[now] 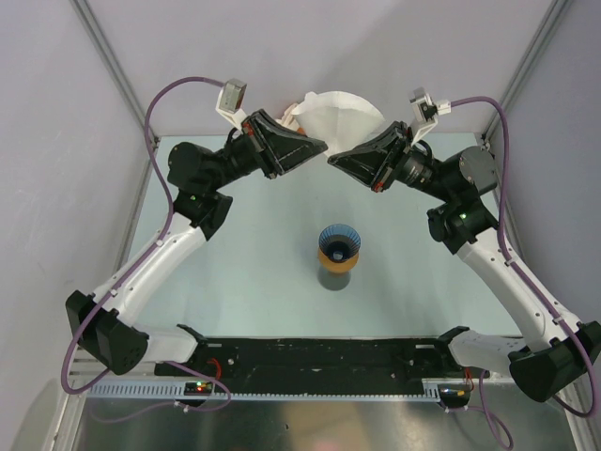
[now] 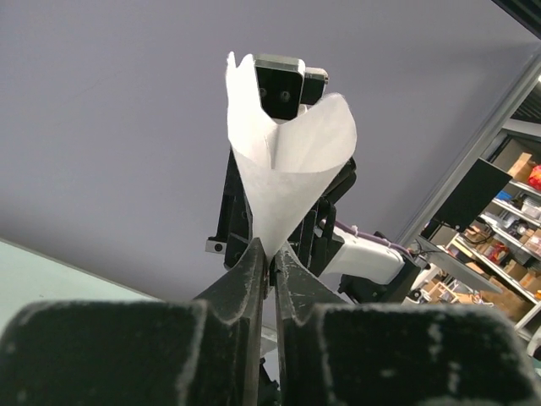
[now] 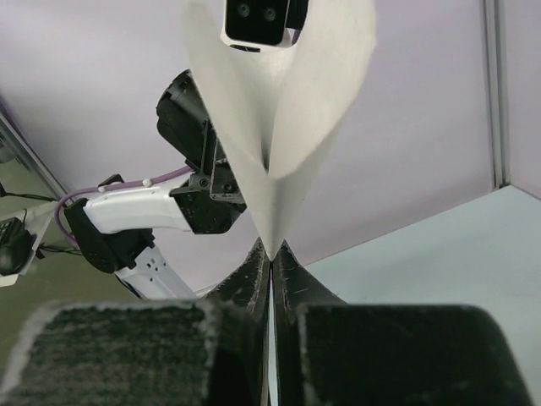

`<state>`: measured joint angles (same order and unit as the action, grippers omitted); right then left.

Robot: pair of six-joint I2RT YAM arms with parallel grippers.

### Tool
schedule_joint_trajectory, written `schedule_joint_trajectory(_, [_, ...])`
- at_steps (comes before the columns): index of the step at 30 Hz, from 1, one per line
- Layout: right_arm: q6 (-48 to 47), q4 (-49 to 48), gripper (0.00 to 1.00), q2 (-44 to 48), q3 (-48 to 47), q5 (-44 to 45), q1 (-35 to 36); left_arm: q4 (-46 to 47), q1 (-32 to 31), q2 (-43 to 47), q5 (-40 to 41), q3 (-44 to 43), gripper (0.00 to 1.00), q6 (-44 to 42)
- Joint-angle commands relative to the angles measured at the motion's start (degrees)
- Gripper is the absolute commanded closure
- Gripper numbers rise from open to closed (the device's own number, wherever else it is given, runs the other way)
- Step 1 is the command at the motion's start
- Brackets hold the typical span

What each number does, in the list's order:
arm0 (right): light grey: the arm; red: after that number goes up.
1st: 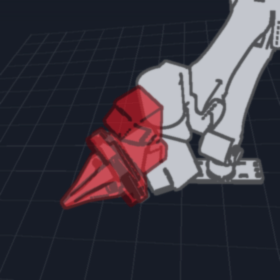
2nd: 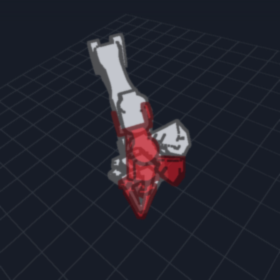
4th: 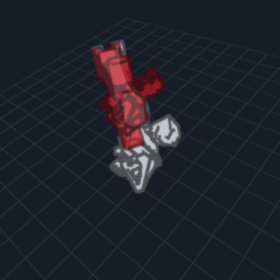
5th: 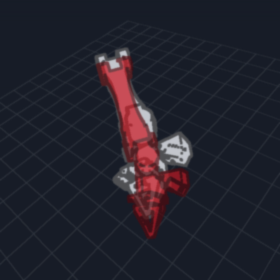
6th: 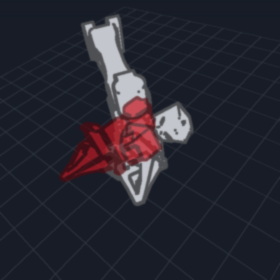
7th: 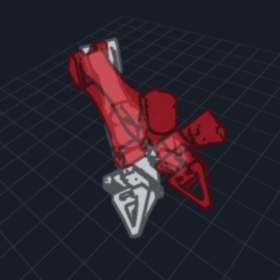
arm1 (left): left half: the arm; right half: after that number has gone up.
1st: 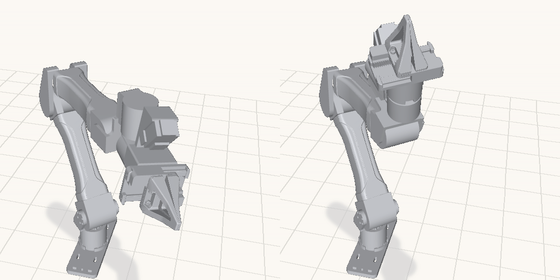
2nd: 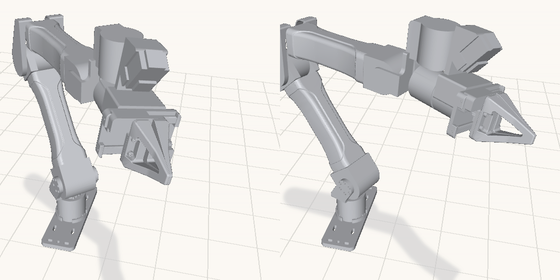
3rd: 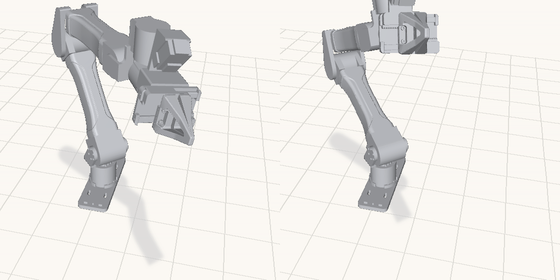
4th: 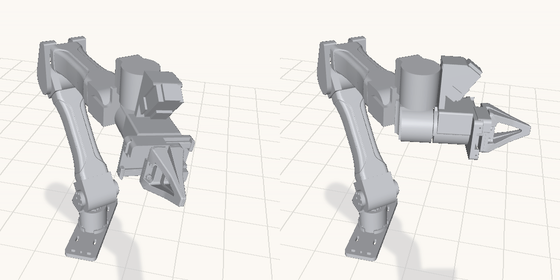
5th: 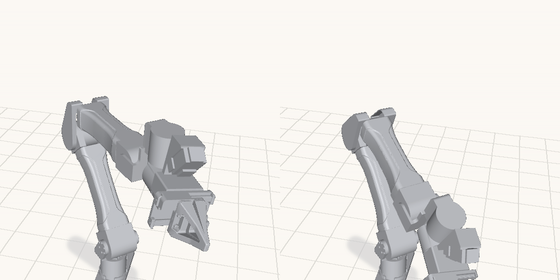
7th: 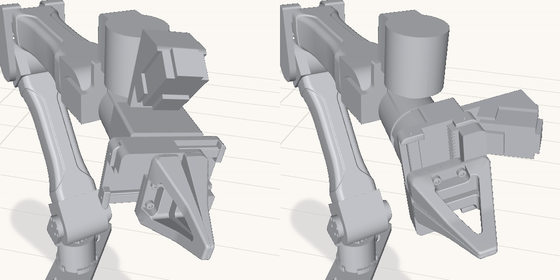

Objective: Place the coffee filter in the dripper
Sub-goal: Adjust the coffee filter.

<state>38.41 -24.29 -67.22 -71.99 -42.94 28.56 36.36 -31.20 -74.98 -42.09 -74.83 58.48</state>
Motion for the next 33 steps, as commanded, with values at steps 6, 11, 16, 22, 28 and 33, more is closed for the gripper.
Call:
schedule_joint_trajectory(6, [-0.3, -1.5, 1.00, 1.0, 0.6, 0.7, 0.0, 2.2, 1.7, 1.0, 1.1, -5.1, 0.81, -1.3])
schedule_joint_trajectory(11, [-0.2, -1.6, 1.00, 1.1, 0.9, 0.1, -0.1, 2.2, 3.2, 0.5, 1.1, -6.5, 0.85, -1.4])
schedule_joint_trajectory(16, [0.1, -1.6, 1.00, 1.4, 1.2, -0.2, -0.4, 2.2, 4.7, -0.3, 1.0, -8.2, 0.94, -1.5])
schedule_joint_trajectory(22, [0.4, -1.9, 1.00, 1.6, 1.6, -0.4, -0.6, 2.6, 5.9, -1.4, 0.8, -9.6, 0.88, -1.4])
schedule_joint_trajectory(28, [0.7, -2.6, 1.00, 1.9, 1.5, -0.3, -0.7, 2.6, 5.9, -1.4, -0.4, -8.1, 0.56, -0.8])
schedule_joint_trajectory(33, [1.1, -3.2, 1.00, 1.8, 1.4, -0.2, -0.7, 3.0, 4.2, -0.6, -2.0, -5.8, 0.47, -0.3])
